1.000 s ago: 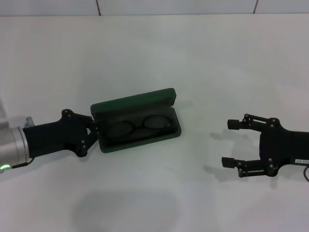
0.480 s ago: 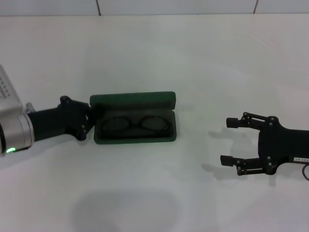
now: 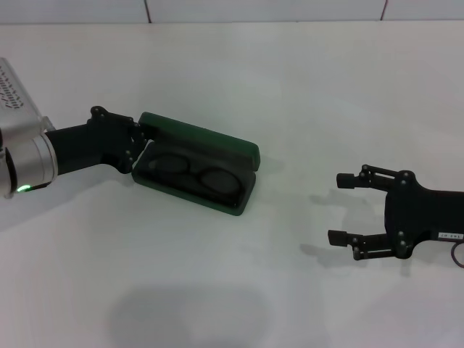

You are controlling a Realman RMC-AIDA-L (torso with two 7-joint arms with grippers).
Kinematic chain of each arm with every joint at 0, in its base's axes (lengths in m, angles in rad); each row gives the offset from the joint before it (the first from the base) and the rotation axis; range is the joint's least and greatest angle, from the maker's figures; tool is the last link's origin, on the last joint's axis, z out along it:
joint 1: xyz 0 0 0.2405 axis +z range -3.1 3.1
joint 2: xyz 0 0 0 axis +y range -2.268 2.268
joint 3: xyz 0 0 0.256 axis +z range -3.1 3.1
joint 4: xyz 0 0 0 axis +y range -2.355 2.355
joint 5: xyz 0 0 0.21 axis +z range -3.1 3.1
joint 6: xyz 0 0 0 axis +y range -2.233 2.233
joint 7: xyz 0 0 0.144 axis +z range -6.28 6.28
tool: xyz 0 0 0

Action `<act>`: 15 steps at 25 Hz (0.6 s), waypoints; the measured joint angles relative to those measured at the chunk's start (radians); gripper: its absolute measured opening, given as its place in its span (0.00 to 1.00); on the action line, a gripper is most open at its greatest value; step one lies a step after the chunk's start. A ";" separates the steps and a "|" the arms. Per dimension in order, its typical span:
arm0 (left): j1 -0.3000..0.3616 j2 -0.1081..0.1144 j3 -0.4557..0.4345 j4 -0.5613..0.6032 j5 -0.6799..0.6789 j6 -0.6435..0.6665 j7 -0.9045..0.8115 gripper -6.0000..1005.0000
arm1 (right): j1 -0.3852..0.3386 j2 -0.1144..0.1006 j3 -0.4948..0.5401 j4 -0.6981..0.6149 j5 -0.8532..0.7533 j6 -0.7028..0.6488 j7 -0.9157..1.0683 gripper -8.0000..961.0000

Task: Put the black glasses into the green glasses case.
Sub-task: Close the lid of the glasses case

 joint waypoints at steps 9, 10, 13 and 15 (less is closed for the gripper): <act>0.037 0.007 0.003 0.000 0.006 0.072 -0.061 0.01 | -0.003 0.000 0.000 0.000 0.001 -0.001 -0.001 0.93; 0.047 0.007 0.003 0.005 0.006 0.089 -0.068 0.01 | -0.003 0.000 0.000 0.000 0.001 -0.001 -0.001 0.93; 0.095 0.001 0.001 0.057 0.001 0.152 -0.118 0.01 | -0.001 -0.002 0.000 0.003 0.002 0.000 -0.002 0.93; 0.129 -0.012 0.000 0.115 -0.010 0.182 -0.200 0.01 | -0.001 -0.003 0.000 0.003 0.002 0.000 -0.001 0.93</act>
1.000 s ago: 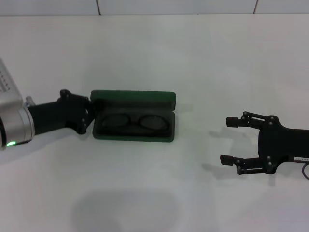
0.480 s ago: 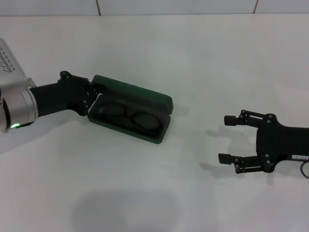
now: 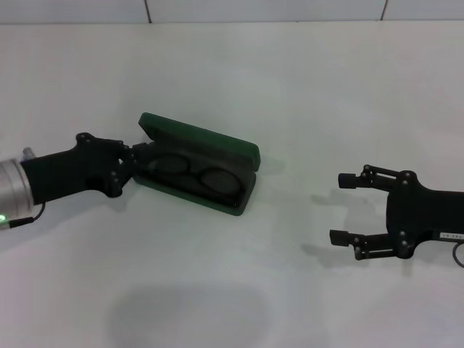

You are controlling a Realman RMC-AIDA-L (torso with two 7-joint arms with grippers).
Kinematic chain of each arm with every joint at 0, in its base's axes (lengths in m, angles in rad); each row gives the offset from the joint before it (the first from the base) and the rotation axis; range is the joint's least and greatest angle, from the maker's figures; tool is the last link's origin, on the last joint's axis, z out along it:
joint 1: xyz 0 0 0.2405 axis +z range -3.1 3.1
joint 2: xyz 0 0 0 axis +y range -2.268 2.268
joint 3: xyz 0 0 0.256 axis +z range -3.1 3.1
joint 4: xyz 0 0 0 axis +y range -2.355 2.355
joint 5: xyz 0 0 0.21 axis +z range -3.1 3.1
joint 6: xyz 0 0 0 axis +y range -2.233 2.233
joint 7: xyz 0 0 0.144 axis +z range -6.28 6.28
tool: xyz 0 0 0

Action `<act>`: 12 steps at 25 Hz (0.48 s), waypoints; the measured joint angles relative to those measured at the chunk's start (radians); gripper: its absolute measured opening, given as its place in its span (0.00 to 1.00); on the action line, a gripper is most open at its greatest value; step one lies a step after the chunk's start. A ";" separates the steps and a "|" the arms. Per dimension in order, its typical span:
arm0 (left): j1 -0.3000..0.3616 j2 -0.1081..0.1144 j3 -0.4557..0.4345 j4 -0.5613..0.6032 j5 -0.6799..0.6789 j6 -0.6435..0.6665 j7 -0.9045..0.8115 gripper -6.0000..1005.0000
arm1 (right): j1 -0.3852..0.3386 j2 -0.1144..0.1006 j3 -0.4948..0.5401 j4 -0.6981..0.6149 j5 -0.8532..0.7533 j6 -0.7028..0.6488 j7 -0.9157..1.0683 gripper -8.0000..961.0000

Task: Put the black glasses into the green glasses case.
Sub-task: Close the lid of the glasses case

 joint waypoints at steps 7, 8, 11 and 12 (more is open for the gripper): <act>0.036 -0.029 0.005 0.196 -0.009 0.034 -0.463 0.01 | 0.001 0.001 0.001 0.000 0.000 0.022 0.000 0.93; 0.035 -0.034 0.005 0.223 -0.009 0.045 -0.500 0.01 | 0.001 0.001 0.001 0.000 0.000 0.026 0.000 0.93; 0.021 -0.049 0.026 0.305 0.017 0.062 -0.624 0.01 | 0.001 0.002 0.001 0.001 0.000 0.034 0.001 0.93; 0.011 -0.051 0.039 0.330 0.037 0.060 -0.679 0.01 | 0.001 0.002 0.001 0.002 0.000 0.037 0.001 0.93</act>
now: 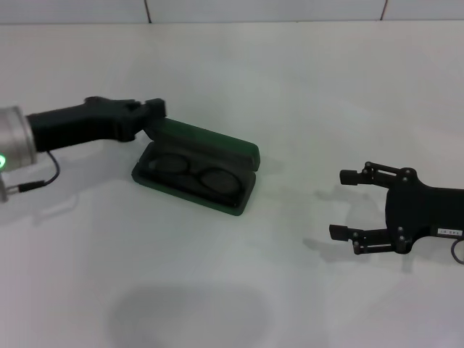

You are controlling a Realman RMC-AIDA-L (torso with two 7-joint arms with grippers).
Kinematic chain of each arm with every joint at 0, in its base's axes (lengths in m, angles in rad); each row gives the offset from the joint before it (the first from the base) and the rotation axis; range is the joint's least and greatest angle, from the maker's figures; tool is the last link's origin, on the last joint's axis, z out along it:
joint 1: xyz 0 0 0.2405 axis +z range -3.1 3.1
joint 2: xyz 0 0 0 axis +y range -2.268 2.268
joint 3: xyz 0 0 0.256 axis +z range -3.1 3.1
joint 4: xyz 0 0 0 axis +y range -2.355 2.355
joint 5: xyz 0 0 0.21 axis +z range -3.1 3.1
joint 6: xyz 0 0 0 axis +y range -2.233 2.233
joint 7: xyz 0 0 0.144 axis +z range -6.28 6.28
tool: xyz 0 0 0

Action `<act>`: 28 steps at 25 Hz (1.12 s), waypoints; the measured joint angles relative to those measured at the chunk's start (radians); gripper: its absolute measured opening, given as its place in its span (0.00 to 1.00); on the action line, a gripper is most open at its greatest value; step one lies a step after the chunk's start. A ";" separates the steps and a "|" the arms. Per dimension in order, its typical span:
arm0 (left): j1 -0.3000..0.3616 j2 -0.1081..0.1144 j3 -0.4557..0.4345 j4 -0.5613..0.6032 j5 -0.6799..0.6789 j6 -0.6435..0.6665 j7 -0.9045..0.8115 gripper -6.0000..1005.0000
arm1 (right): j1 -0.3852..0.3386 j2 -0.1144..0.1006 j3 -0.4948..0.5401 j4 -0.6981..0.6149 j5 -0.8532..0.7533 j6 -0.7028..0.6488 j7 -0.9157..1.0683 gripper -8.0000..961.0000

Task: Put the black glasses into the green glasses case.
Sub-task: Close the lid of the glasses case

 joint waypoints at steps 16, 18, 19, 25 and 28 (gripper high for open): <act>-0.014 -0.012 0.438 0.149 0.041 -0.485 -0.277 0.01 | -0.001 -0.002 0.000 0.000 0.000 0.001 0.000 0.93; -0.010 -0.012 0.493 0.158 0.044 -0.546 -0.286 0.01 | -0.001 -0.002 0.000 0.000 0.000 0.001 0.000 0.93; -0.008 -0.012 0.516 0.158 0.047 -0.573 -0.292 0.01 | -0.001 -0.003 0.000 0.000 0.000 0.002 0.000 0.93; 0.005 -0.013 0.602 0.147 0.050 -0.699 -0.337 0.01 | 0.000 -0.003 0.000 0.000 0.000 0.003 -0.001 0.93; 0.004 -0.011 0.642 0.140 0.050 -0.752 -0.363 0.01 | -0.001 -0.003 0.000 0.000 0.000 0.004 -0.001 0.93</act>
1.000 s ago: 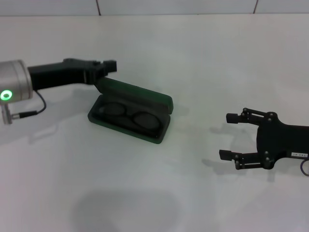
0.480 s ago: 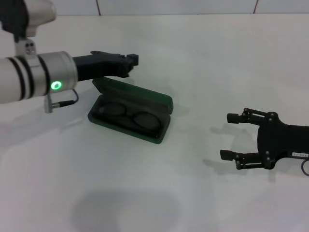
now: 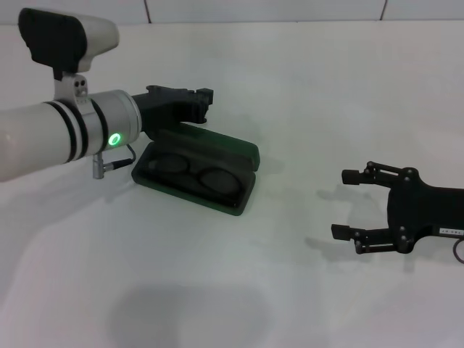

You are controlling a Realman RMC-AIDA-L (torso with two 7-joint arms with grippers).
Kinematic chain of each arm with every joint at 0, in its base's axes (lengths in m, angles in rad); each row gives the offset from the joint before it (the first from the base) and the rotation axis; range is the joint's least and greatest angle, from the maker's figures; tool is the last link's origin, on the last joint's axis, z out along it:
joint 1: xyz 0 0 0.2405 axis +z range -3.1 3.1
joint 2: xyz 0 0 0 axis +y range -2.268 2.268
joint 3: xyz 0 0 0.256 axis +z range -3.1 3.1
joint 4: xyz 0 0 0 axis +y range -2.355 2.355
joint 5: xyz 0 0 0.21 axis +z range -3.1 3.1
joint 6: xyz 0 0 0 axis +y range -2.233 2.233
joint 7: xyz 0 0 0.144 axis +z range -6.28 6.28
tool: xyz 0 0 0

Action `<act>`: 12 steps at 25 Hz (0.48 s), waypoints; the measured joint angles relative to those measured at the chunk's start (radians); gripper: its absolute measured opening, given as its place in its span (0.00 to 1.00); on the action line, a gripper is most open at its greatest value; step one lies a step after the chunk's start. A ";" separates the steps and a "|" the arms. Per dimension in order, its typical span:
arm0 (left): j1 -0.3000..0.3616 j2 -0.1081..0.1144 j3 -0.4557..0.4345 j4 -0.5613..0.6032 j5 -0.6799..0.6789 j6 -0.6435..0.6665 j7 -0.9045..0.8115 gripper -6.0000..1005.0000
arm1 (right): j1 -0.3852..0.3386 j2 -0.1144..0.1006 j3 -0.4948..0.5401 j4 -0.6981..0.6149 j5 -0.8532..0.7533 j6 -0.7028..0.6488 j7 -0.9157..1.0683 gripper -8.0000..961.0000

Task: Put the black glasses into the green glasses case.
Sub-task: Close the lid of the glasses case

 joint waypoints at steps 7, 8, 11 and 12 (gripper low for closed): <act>0.008 -0.001 0.043 -0.025 -0.009 -0.070 0.005 0.01 | -0.003 -0.001 0.000 -0.005 0.000 0.001 0.000 0.93; 0.010 -0.001 0.050 -0.025 -0.010 -0.079 0.011 0.01 | -0.002 -0.001 0.000 -0.004 0.000 0.001 0.000 0.93; 0.014 0.000 0.057 -0.028 -0.026 -0.089 0.031 0.01 | 0.000 -0.002 0.000 -0.001 0.000 0.001 -0.001 0.93; 0.015 0.000 0.057 -0.028 -0.030 -0.089 0.035 0.01 | 0.000 -0.002 0.000 -0.001 0.000 0.003 -0.001 0.93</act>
